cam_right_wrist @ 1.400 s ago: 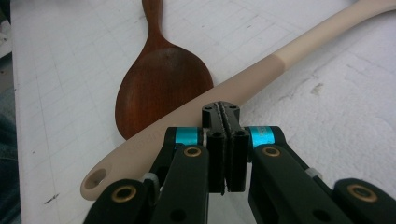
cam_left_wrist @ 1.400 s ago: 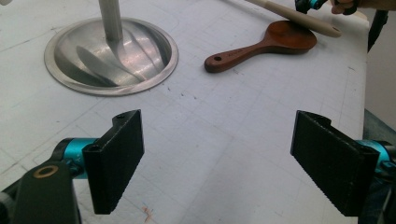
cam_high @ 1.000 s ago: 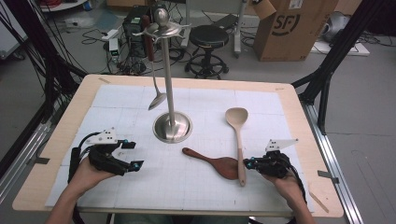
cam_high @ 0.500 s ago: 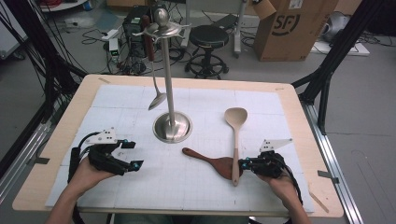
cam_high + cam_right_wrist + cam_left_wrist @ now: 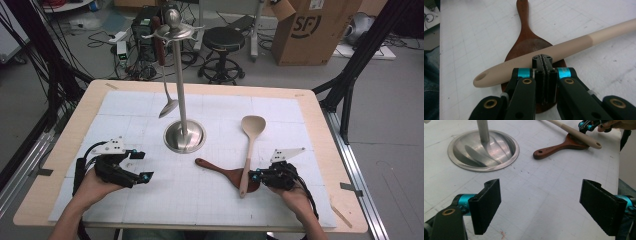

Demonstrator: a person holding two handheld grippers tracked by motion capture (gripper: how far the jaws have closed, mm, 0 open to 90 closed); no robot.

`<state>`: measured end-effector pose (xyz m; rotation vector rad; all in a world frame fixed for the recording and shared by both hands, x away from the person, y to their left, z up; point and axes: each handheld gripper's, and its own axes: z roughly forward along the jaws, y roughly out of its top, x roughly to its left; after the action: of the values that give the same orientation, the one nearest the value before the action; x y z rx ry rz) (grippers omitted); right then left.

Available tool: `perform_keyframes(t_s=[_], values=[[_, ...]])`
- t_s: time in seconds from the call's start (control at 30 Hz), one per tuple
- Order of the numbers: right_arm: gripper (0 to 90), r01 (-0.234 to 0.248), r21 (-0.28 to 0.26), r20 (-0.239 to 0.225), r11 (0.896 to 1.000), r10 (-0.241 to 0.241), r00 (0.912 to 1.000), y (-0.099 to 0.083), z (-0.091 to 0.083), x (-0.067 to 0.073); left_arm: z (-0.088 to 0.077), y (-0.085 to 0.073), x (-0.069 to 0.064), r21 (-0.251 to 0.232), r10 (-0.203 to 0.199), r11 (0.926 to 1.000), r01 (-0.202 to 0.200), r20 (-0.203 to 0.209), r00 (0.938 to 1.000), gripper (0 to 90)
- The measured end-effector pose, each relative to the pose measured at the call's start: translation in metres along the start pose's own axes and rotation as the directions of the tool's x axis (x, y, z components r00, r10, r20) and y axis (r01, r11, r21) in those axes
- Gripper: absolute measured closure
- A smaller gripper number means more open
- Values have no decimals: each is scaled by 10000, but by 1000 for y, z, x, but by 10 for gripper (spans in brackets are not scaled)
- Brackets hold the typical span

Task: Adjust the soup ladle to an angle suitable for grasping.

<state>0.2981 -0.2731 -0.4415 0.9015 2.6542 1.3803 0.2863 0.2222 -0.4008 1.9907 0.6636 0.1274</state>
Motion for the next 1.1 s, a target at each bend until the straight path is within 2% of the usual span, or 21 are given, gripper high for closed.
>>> perform_keyframes(t_s=[1.1], values=[[897,477,24,-335,9989,-476,9983,22,32,10,0,0,0,8,5,10000,-5,0,10000,180]])
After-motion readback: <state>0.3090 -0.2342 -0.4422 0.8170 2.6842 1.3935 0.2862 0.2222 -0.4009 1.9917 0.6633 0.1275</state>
